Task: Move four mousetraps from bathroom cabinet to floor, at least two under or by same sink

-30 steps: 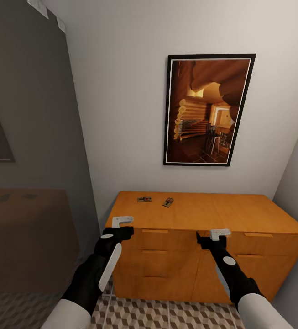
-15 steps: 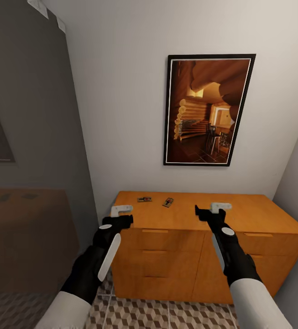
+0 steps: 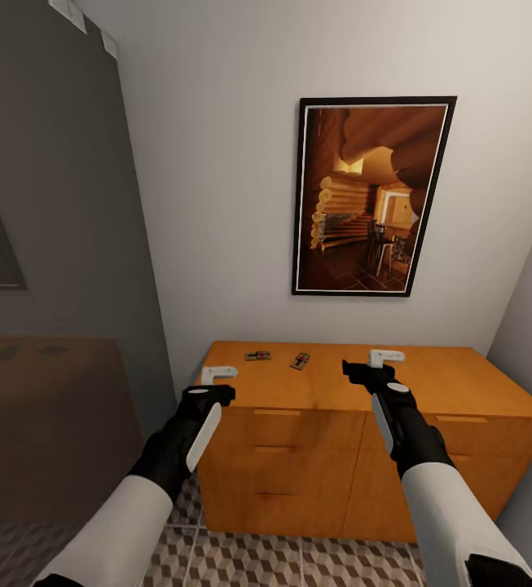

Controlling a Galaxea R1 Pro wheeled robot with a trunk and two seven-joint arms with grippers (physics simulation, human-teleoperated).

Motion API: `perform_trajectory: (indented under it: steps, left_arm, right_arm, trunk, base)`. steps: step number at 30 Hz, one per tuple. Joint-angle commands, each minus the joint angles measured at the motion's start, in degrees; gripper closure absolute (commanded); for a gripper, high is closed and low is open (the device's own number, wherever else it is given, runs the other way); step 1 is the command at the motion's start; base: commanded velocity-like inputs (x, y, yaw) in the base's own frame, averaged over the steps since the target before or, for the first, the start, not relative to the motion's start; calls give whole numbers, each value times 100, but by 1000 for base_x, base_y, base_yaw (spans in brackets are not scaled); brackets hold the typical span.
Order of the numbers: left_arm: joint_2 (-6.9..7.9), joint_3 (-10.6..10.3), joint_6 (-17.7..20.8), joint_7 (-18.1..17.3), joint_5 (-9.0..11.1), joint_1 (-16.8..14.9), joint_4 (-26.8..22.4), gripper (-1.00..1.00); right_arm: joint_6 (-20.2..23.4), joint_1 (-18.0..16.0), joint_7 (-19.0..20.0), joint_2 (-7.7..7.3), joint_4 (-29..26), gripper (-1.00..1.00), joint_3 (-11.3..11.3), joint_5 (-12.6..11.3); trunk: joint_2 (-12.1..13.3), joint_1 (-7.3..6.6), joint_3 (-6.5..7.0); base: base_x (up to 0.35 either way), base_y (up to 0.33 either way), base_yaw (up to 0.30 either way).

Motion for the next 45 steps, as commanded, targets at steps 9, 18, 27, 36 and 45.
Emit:
perform_trajectory:
  steps: [9, 18, 27, 36, 45]
  left_arm:
    - [0, 4, -66, 22, 87, -41, 226, -100]
    - [0, -7, -84, 20, 83, -43, 355, -100]
    - [0, 4, -85, 20, 73, -43, 367, -100]
    - [0, 4, -78, 20, 71, -43, 369, -100]
    - [0, -23, -77, 12, 71, -43, 369, -100]
  right_arm:
    - [-66, -36, 25, 1, 54, -100, 15, 93]
    - [-89, -35, 19, -3, 72, -100, 47, 98]
    - [-99, -30, 19, -23, 81, -100, 61, 195]
    - [-102, -22, 3, -26, 91, -100, 61, 213]
    - [-108, -20, -3, -26, 115, -100, 54, 214]
  trunk:
    - [-8, 2, -10]
    - [-8, 2, -10]
    - [-8, 2, -10]
    - [-8, 2, -10]
    - [-8, 2, -10]
  base:
    - [0, 0, 0]
    - [0, 0, 0]
    - [0, 0, 0]
    - [0, 0, 0]
    - [0, 0, 0]
